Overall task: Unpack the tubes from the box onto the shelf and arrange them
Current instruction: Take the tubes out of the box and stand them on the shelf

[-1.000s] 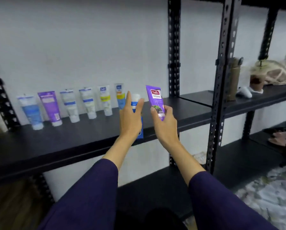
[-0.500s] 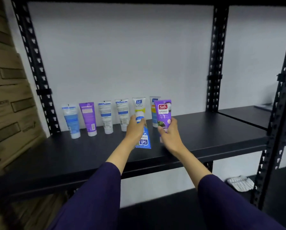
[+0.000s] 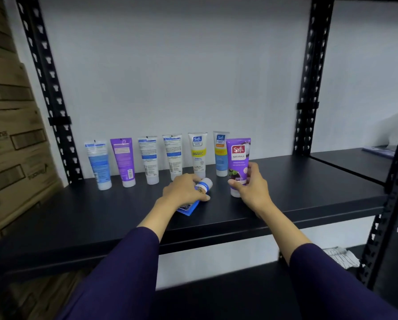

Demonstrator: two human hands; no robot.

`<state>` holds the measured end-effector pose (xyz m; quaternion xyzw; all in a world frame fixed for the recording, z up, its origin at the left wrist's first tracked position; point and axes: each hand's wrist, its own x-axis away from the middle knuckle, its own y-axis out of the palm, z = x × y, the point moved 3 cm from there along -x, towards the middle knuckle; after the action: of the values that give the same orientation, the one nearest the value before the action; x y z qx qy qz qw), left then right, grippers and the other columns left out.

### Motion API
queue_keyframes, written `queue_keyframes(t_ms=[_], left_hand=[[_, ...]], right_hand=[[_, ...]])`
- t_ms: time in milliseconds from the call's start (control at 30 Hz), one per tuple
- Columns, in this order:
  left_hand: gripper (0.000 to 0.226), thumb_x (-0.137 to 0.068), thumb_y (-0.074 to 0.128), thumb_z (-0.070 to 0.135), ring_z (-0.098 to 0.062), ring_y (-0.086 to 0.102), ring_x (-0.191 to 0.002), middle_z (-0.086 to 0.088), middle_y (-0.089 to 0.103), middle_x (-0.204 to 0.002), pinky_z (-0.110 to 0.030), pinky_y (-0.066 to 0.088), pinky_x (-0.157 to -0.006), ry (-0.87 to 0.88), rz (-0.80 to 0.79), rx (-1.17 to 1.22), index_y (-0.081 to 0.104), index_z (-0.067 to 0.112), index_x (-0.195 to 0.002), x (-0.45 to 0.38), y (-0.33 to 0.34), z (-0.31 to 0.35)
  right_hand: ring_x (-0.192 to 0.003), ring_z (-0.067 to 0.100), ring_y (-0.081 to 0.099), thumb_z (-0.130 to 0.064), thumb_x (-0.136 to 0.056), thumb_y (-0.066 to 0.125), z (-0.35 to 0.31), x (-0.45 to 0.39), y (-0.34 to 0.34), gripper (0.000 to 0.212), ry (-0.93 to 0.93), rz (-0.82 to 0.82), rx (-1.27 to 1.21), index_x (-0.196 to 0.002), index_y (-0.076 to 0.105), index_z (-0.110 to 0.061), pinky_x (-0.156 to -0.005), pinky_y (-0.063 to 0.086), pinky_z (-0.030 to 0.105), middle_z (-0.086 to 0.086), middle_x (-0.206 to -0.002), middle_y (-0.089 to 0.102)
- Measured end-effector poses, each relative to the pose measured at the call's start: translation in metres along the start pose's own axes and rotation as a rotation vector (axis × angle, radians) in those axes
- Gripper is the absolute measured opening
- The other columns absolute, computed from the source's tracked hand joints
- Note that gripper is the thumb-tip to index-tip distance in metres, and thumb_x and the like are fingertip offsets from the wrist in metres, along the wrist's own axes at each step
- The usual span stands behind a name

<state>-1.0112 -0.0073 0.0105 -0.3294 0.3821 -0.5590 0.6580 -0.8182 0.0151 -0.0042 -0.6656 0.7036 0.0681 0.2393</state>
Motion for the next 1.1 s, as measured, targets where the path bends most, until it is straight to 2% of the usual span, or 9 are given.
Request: queue_keyframes(t_ms=[100,267,400,467,533,700,867,1000,1100], left_hand=[[0.048,-0.081,0.071,0.022,-0.014,0.047,-0.124,0.013,0.057,-0.131,-0.042,0.028,-0.107,0.136,-0.022,-0.004,0.056,0.038,-0.124,-0.005,0.0,-0.001],[0.072,-0.076,0.038,-0.006,-0.021,0.032,-0.138,0.008,0.048,-0.142,-0.06,0.007,-0.114,0.125,0.002,0.246,0.059,0.052,-0.112,-0.007,0.006,-0.002],[0.037,-0.091,0.045,0.038,-0.035,0.034,-0.132,-0.005,0.044,-0.14,-0.058,0.016,-0.112,-0.257,0.245,0.265,0.058,0.033,-0.125,0.0,0.016,0.011],[0.065,-0.083,0.05,0.062,-0.042,0.023,-0.137,-0.015,0.027,-0.148,-0.054,0.012,-0.115,-0.382,0.13,0.194,0.045,0.025,-0.137,-0.004,0.026,0.021],[0.086,-0.08,0.059,0.058,-0.042,0.014,-0.141,-0.022,0.016,-0.152,-0.05,0.008,-0.117,-0.413,0.048,0.151,0.024,0.018,-0.146,-0.009,0.035,0.03],[0.081,-0.088,0.054,0.014,-0.037,0.03,-0.134,-0.019,0.028,-0.147,-0.041,0.032,-0.109,-0.23,0.102,0.182,0.002,0.01,-0.151,-0.019,0.046,0.049],[0.062,-0.095,0.048,0.021,-0.037,0.039,-0.123,-0.024,0.035,-0.135,-0.041,0.04,-0.098,-0.1,0.149,0.001,0.017,0.001,-0.145,-0.025,0.059,0.068],[0.035,-0.098,0.039,0.023,-0.03,0.059,-0.092,-0.016,0.056,-0.11,-0.038,0.048,-0.071,0.015,0.247,0.281,0.031,0.011,-0.13,-0.044,0.06,0.081],[0.033,-0.099,0.043,0.029,-0.024,0.061,-0.091,-0.01,0.057,-0.111,-0.034,0.05,-0.072,0.101,0.307,0.417,0.035,0.015,-0.128,-0.062,0.063,0.092]], right_hand=[[-0.102,0.01,0.051,-0.016,-0.085,0.069,0.002,-0.003,-0.005,0.054,0.009,0.029,0.02,-0.13,0.04,-0.013,-0.075,0.045,0.018,0.0,-0.116,0.053],[-0.104,0.012,0.052,-0.015,-0.086,0.068,0.007,-0.007,-0.006,0.055,0.023,0.052,0.021,-0.133,0.039,-0.013,-0.081,0.045,0.023,0.007,-0.125,0.055],[-0.104,0.011,0.051,-0.017,-0.085,0.069,0.008,-0.008,-0.007,0.057,0.041,0.071,0.02,-0.134,0.039,-0.012,-0.083,0.046,0.025,0.008,-0.127,0.054],[-0.105,0.011,0.05,-0.016,-0.085,0.068,0.009,-0.009,-0.007,0.057,0.042,0.071,0.031,-0.134,0.039,-0.012,-0.085,0.047,0.027,0.008,-0.128,0.054],[-0.109,0.013,0.052,-0.016,-0.085,0.068,0.011,-0.009,-0.007,0.056,0.042,0.07,0.049,-0.133,0.04,-0.011,-0.086,0.047,0.028,0.009,-0.128,0.054],[-0.114,0.018,0.053,-0.016,-0.085,0.068,0.018,-0.019,-0.017,0.051,0.062,0.076,0.113,-0.128,0.042,-0.01,-0.085,0.045,0.027,0.009,-0.126,0.055],[-0.109,0.02,0.056,-0.018,-0.084,0.071,0.032,-0.037,-0.039,0.049,0.067,0.107,0.165,-0.124,0.045,-0.007,-0.084,0.046,0.028,0.01,-0.122,0.057],[-0.112,0.022,0.056,-0.018,-0.084,0.07,0.044,-0.056,-0.048,0.05,0.095,0.114,0.167,-0.126,0.045,-0.006,-0.086,0.047,0.03,0.011,-0.123,0.056],[-0.109,0.02,0.056,-0.017,-0.085,0.069,0.052,-0.071,-0.051,0.048,0.102,0.122,0.159,-0.126,0.045,-0.006,-0.083,0.045,0.026,0.011,-0.123,0.057]])
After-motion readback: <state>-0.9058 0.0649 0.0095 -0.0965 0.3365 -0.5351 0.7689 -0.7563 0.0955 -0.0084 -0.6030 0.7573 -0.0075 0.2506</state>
